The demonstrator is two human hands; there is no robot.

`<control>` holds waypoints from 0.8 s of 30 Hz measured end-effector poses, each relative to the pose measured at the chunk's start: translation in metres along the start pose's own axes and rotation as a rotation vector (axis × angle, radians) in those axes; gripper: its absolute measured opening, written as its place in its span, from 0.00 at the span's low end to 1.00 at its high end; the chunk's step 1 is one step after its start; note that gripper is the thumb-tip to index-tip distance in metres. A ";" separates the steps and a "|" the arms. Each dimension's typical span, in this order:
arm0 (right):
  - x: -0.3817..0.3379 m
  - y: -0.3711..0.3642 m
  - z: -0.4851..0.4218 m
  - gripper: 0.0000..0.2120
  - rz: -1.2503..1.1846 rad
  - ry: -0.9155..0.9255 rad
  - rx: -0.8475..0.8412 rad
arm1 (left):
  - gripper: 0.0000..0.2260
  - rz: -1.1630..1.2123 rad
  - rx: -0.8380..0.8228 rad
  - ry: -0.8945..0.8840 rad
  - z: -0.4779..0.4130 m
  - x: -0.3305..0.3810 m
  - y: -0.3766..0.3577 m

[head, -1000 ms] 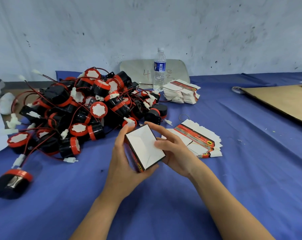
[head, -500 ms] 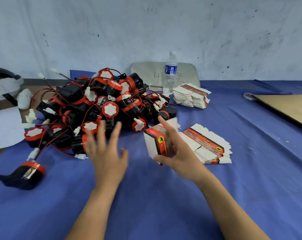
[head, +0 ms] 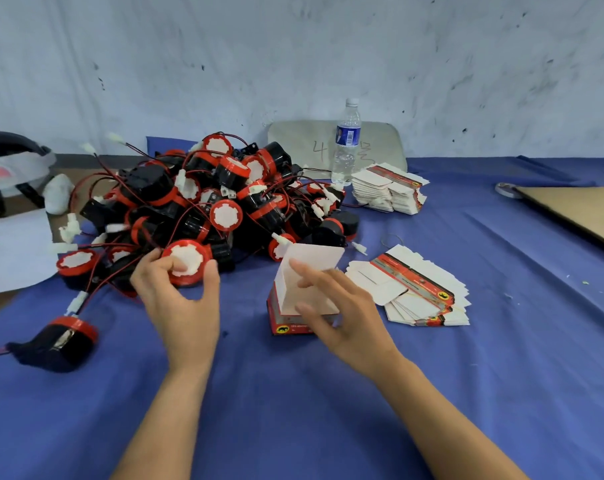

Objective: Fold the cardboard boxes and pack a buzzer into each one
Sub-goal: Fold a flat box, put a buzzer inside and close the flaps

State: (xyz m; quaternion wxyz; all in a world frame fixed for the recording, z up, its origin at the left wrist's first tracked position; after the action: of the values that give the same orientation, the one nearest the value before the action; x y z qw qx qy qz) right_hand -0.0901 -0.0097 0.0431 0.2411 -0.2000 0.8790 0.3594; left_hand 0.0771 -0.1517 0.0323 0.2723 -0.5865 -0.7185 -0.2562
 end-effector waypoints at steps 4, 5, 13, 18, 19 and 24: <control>0.002 0.005 0.001 0.27 -0.237 -0.071 0.017 | 0.17 0.241 -0.093 -0.248 0.014 0.042 -0.013; 0.001 0.005 0.001 0.27 -0.311 -0.083 -0.002 | 0.18 0.283 -0.159 -0.289 0.020 0.051 -0.018; -0.002 0.020 0.000 0.30 -0.555 -0.087 0.169 | 0.24 0.362 -0.494 -0.440 0.046 0.071 -0.037; -0.009 0.035 0.001 0.29 -0.584 -0.030 0.343 | 0.24 0.362 -0.538 -0.399 0.044 0.068 -0.036; -0.007 0.043 0.002 0.27 -0.510 -0.024 0.426 | 0.23 0.353 -0.547 -0.398 0.044 0.067 -0.037; -0.015 0.042 0.005 0.19 -0.043 0.076 0.430 | 0.21 0.229 -0.495 -0.502 0.043 0.071 -0.041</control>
State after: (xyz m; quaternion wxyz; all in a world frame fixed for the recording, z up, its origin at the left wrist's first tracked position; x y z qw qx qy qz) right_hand -0.0985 0.0245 0.0712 0.2523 -0.1760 0.9395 0.1508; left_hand 0.0218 -0.0798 0.0485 -0.0357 -0.7557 -0.6091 -0.2381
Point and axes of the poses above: each hand's wrist, its own z-axis away from the middle knuckle, its own y-axis out of the back of the hand, x = y × z, the point moved 6 cm from there along -z, towards the middle knuckle, and after that the axes turned 7 degrees about -y, right-handed, at the moved point
